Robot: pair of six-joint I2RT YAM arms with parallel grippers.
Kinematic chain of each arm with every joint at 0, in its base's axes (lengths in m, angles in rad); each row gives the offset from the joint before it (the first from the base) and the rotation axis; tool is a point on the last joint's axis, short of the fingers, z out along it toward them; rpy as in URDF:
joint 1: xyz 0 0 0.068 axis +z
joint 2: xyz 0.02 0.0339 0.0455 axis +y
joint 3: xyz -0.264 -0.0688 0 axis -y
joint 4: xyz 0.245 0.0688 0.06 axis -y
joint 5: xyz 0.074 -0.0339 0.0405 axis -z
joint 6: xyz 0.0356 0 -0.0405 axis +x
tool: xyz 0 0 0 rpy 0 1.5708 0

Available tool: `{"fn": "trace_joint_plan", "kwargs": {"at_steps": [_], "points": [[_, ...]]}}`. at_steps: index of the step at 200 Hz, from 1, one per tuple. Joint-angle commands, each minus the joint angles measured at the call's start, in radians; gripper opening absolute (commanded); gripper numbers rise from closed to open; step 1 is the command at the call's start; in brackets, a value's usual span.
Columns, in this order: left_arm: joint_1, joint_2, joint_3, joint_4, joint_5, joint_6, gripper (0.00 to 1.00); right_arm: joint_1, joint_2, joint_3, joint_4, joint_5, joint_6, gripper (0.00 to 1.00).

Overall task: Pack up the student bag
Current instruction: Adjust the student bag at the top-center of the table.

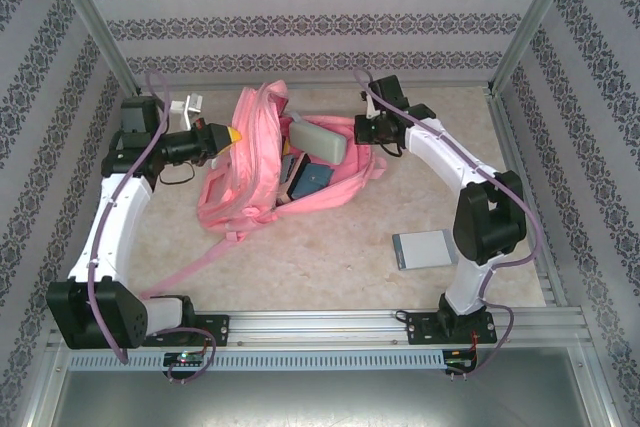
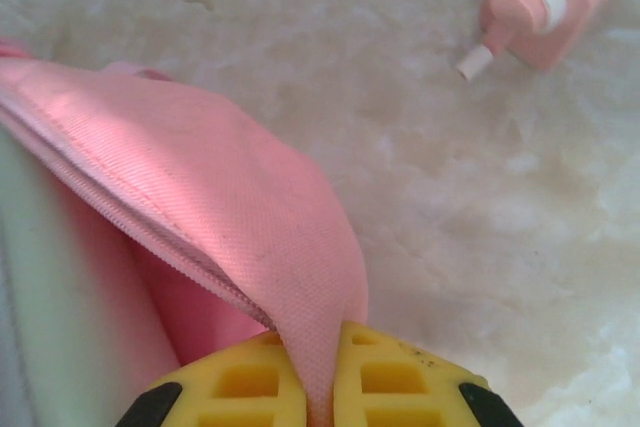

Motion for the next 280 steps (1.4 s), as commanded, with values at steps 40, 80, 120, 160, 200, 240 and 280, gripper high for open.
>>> {"fn": "trace_joint_plan", "kwargs": {"at_steps": [40, 80, 120, 160, 200, 240, 280], "points": [[-0.019, -0.05, -0.025, 0.149, 0.023, -0.021, 0.0, 0.16, 0.065, 0.168, 0.075, 0.008, -0.042, 0.0], [-0.055, -0.05, -0.016, 0.106, 0.011, 0.017, 0.0, 0.209, 0.1, 0.248, 0.078, -0.022, -0.04, 0.0], [-0.052, -0.039, 0.033, -0.014, -0.08, 0.126, 0.0, 0.095, 0.08, 0.173, 0.111, 0.007, 0.059, 0.0], [-0.054, 0.054, 0.086, 0.055, -0.095, 0.113, 0.0, 0.071, 0.124, 0.13, 0.103, 0.007, 0.055, 0.02], [-0.06, 0.152, 0.159, 0.076, -0.102, 0.117, 0.0, 0.056, 0.152, 0.079, 0.101, 0.037, 0.078, 0.04], [-0.091, 0.191, 0.164, 0.101, -0.099, 0.1, 0.0, 0.015, 0.154, 0.053, 0.098, 0.032, 0.082, 0.39], [-0.127, 0.177, 0.08, 0.182, -0.111, 0.021, 0.0, -0.031, 0.175, 0.119, 0.07, 0.131, 0.131, 0.77]]}}
